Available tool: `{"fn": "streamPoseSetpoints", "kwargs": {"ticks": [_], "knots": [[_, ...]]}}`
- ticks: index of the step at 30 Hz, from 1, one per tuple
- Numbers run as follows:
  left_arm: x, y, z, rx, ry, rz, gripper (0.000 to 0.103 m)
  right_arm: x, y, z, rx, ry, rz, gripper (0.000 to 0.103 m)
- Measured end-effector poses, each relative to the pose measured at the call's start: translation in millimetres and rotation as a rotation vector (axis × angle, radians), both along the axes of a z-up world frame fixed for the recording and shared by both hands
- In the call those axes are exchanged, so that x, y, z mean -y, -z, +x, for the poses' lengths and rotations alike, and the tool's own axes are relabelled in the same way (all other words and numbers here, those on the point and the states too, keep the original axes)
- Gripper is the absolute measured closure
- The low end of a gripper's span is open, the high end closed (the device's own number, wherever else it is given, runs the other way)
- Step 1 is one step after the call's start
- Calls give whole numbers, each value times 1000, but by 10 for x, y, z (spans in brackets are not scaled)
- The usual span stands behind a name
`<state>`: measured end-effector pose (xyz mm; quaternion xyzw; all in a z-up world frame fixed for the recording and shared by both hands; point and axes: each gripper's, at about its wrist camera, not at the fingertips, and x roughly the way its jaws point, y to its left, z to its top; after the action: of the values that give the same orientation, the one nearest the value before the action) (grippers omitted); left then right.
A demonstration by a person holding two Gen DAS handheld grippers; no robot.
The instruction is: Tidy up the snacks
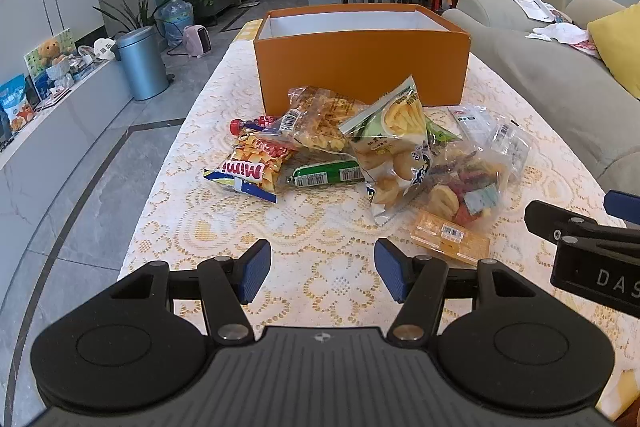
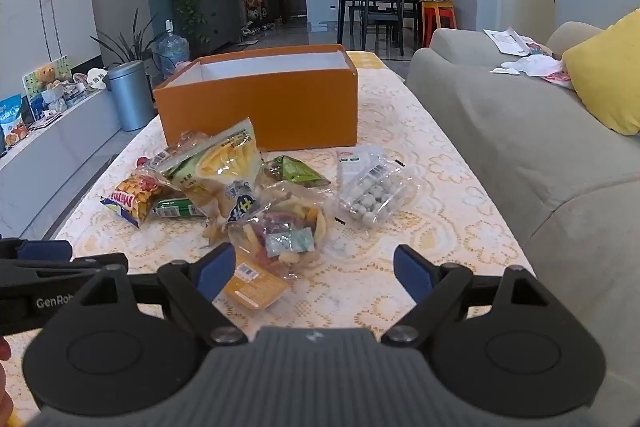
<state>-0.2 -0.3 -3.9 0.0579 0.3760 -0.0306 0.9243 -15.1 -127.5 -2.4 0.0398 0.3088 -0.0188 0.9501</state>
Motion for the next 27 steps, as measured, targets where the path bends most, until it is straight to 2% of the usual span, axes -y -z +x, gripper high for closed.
{"fn": "streamPoseSetpoints", "kwargs": {"ticks": [27], "knots": [[53, 62, 14, -18, 15, 6, 32, -8, 4, -23, 10, -17, -21, 19]]}}
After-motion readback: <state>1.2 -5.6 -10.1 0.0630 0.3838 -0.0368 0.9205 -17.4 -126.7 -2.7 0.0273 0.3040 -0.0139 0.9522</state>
